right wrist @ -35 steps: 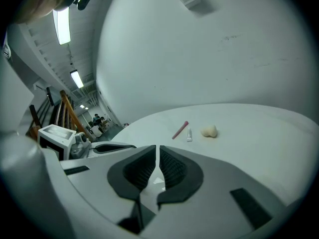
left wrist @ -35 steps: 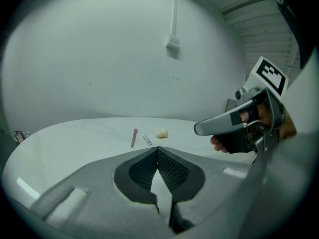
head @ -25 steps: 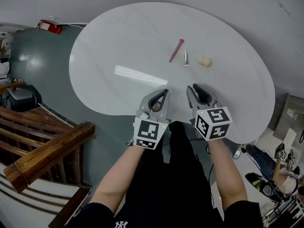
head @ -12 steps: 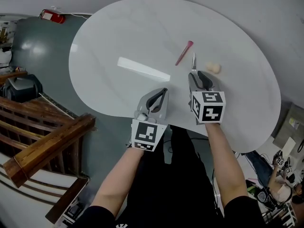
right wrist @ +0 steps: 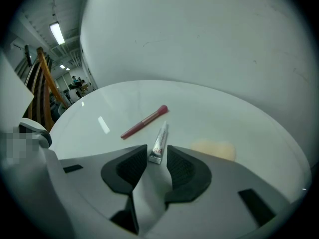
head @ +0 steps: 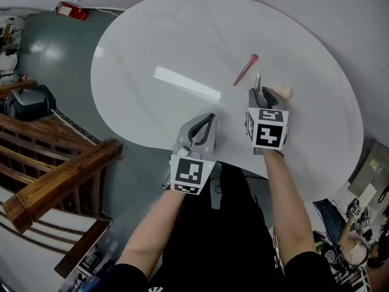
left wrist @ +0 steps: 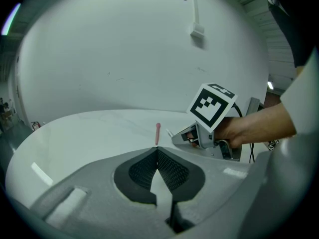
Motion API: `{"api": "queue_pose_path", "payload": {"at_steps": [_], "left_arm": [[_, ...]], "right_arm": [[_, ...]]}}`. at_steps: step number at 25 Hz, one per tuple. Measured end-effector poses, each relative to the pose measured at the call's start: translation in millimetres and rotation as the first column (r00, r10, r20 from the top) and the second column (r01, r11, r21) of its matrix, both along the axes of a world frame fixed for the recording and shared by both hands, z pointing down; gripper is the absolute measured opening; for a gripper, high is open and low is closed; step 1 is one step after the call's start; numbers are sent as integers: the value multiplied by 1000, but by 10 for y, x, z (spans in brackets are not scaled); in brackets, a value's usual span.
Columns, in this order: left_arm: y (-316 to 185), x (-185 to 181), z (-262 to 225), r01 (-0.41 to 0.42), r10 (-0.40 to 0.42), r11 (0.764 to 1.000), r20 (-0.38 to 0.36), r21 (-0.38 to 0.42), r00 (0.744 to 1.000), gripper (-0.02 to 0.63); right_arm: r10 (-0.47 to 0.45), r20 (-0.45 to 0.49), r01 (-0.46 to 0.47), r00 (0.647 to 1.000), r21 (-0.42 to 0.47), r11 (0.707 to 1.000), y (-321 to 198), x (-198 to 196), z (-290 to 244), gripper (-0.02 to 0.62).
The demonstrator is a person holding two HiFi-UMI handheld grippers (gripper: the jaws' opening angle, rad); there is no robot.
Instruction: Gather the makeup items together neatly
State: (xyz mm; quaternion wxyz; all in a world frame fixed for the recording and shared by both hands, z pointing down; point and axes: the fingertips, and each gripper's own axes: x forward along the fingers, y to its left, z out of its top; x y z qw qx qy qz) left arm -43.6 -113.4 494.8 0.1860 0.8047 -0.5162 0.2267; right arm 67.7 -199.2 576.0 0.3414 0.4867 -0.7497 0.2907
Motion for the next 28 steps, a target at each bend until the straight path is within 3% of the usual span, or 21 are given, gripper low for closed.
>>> {"api": "queue_pose_path", "payload": {"at_steps": [7, 17, 28], "left_arm": [[24, -98, 4, 11, -11, 1000, 14, 3, 1000, 9], [169, -239, -27, 6, -6, 1000, 8, 11, 1000, 9], [411, -222, -95, -53, 53, 998, -15, 28, 998, 9]], "right_arm": [[-29, -76, 28, 997, -3, 1000, 10, -35, 18, 89], [38, 4, -38, 999, 15, 999, 168, -16, -125, 83], [74, 49, -75, 996, 26, 997, 765, -104, -383, 83]]}}
